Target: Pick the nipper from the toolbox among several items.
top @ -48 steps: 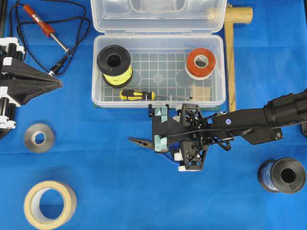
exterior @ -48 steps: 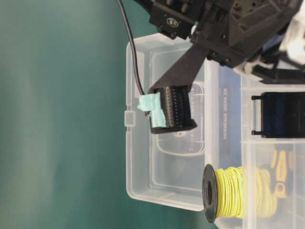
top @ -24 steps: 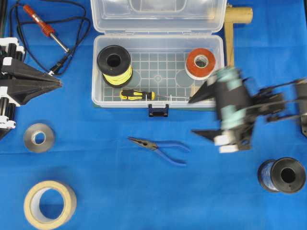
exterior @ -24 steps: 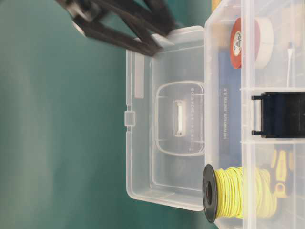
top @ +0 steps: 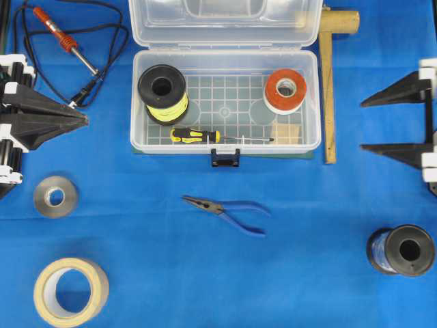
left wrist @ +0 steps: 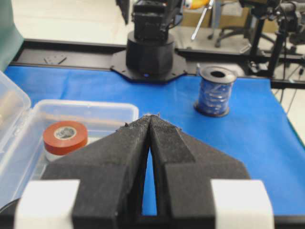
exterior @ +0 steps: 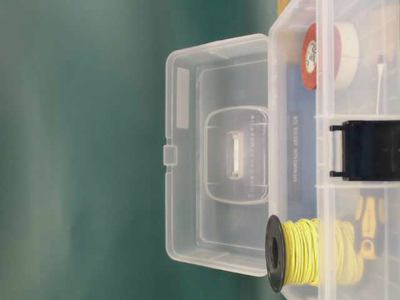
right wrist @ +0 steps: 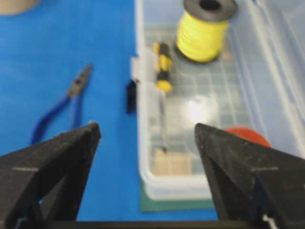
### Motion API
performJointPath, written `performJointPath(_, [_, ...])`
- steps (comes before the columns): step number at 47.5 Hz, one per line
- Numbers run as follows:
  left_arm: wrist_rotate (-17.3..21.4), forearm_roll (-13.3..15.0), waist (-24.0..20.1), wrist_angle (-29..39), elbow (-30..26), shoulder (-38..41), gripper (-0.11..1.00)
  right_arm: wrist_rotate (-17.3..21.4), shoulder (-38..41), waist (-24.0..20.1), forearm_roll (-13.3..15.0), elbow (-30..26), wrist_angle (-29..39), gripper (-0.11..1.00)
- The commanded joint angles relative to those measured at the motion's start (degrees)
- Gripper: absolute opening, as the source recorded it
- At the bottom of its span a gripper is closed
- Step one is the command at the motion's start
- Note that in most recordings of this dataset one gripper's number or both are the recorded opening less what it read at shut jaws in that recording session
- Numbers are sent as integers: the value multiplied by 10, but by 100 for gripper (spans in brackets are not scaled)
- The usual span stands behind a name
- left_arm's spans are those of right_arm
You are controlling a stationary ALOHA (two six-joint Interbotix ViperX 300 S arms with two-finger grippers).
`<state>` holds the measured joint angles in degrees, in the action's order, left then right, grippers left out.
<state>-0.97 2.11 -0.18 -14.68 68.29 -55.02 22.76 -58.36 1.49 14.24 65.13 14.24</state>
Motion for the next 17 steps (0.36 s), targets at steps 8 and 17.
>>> performJointPath(8, [1, 0, 2, -2, -4, 4, 0, 1, -34, 19, -2, 51, -42, 80])
performJointPath(17, [1, 1, 4, -2, -3, 5, 0, 1, -27, 19, -3, 53, -50, 80])
